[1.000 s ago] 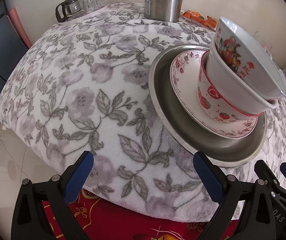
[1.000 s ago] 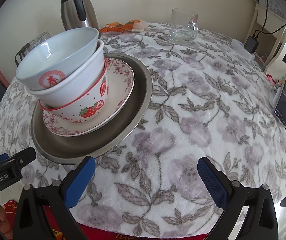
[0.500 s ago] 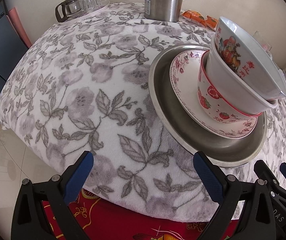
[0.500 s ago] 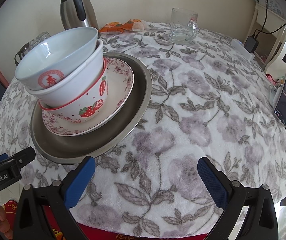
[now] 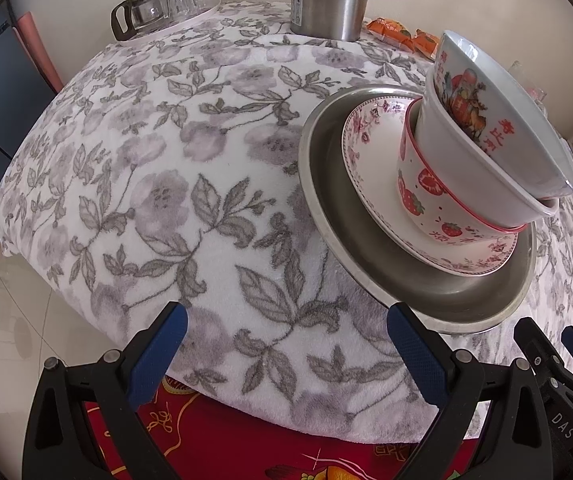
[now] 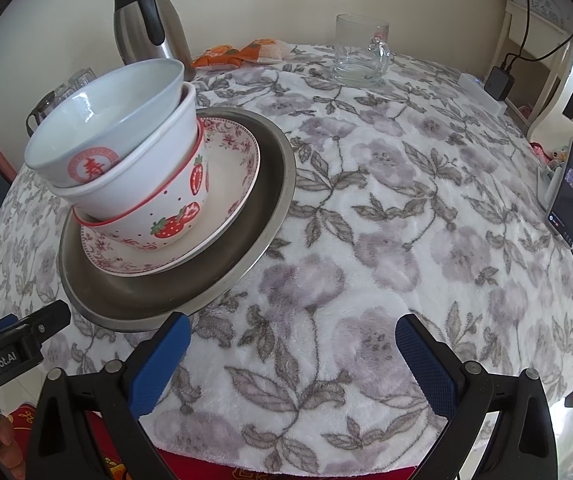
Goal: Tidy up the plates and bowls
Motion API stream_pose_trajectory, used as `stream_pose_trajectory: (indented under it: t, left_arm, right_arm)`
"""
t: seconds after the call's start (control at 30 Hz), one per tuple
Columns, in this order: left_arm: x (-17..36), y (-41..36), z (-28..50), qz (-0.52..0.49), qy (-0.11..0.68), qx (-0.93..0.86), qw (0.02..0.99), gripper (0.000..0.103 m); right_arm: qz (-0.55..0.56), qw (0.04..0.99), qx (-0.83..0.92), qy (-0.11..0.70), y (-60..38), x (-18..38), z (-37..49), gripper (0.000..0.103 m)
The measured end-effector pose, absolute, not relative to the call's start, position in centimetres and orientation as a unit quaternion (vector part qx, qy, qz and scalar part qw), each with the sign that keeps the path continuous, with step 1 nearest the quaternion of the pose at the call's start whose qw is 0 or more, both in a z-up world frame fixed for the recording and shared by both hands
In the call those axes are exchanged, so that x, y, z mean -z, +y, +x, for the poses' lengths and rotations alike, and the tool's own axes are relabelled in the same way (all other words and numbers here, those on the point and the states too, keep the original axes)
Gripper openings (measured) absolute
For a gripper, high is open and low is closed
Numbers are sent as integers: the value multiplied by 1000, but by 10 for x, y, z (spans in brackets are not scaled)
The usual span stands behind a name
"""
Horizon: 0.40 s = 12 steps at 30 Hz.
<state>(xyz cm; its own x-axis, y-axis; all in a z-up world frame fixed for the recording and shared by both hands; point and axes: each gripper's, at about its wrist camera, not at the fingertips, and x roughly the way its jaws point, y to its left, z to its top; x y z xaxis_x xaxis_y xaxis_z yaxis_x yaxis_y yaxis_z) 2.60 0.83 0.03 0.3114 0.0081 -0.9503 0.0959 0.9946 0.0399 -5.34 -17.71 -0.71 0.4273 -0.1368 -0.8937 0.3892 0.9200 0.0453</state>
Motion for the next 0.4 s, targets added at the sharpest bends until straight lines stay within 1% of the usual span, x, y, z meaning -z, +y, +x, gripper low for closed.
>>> stream_pose_trajectory:
  t: [0.4]
  left_arm:
    - [-4, 6, 24, 47, 580, 30, 813, 100]
  right_arm:
    - [123, 835, 157, 512, -178, 8, -53, 103]
